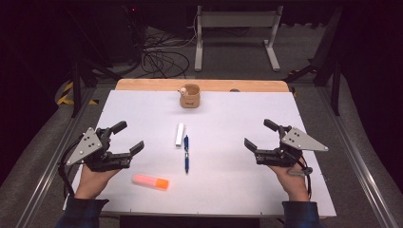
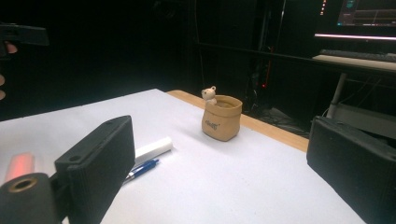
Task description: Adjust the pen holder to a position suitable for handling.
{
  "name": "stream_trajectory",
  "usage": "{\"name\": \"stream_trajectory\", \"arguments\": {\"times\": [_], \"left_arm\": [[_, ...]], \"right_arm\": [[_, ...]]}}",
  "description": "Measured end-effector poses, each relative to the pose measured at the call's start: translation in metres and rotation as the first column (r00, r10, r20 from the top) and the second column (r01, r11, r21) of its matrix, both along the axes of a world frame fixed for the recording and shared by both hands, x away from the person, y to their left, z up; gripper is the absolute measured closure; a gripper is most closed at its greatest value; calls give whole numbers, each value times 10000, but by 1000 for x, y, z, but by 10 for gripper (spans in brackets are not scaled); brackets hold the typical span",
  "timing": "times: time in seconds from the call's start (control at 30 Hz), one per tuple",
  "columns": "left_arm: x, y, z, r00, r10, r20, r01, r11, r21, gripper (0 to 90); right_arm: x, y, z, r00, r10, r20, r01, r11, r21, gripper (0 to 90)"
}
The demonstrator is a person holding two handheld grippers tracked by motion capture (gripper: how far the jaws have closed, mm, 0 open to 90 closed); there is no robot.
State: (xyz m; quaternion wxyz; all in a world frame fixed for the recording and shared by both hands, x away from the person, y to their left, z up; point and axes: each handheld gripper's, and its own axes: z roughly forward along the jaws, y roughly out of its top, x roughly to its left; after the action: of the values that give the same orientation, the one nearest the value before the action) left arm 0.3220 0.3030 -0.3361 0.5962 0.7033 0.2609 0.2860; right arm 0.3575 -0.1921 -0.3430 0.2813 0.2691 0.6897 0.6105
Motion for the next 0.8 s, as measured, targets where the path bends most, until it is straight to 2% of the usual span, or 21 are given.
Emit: {"name": "stream_trajectory", "arguments": {"times": [0.17, 0.23, 0.27, 0.37, 0.43, 0.5, 0.6, 0.73, 0.8], "left_arm": [[2, 1, -4, 9998, 39, -190, -37, 9999, 115, 138], [2, 0, -5, 9998, -17, -210, 23, 9996, 287, 138], [2, 0, -5, 9998, -9, -181, 15, 9994, 357, 138], [1, 1, -4, 9998, 16, -188, -11, 9996, 282, 138], [1, 2, -3, 9997, -5, -245, 6, 10000, 60, 138], [1, 3, -3, 9998, -23, -208, 22, 10000, -38, 137], [0, 3, -2, 9998, 41, -200, -40, 10000, 58, 137], [0, 2, -3, 9997, 65, -217, -60, 9998, 205, 137], [0, 2, -3, 9998, 52, -216, -46, 9995, 302, 134]], "right_arm": [[5, 14, 9, 9995, -267, -154, 266, 9996, -13, 109], [7, 18, 11, 9995, -301, -100, 299, 9995, -137, 110], [9, 28, 15, 9996, -273, -110, 270, 9993, -263, 128], [14, 39, 19, 9991, -393, -132, 388, 9986, -371, 143], [22, 56, 24, 9989, -438, -160, 428, 9974, -579, 172], [25, 61, 25, 9989, -425, -218, 412, 9975, -568, 184], [38, 78, 32, 9979, -570, -292, 550, 9963, -657, 240], [48, 86, 35, 9977, -570, -379, 546, 9965, -627, 240], [56, 91, 36, 9971, -716, -250, 695, 9947, -759, 239]]}}
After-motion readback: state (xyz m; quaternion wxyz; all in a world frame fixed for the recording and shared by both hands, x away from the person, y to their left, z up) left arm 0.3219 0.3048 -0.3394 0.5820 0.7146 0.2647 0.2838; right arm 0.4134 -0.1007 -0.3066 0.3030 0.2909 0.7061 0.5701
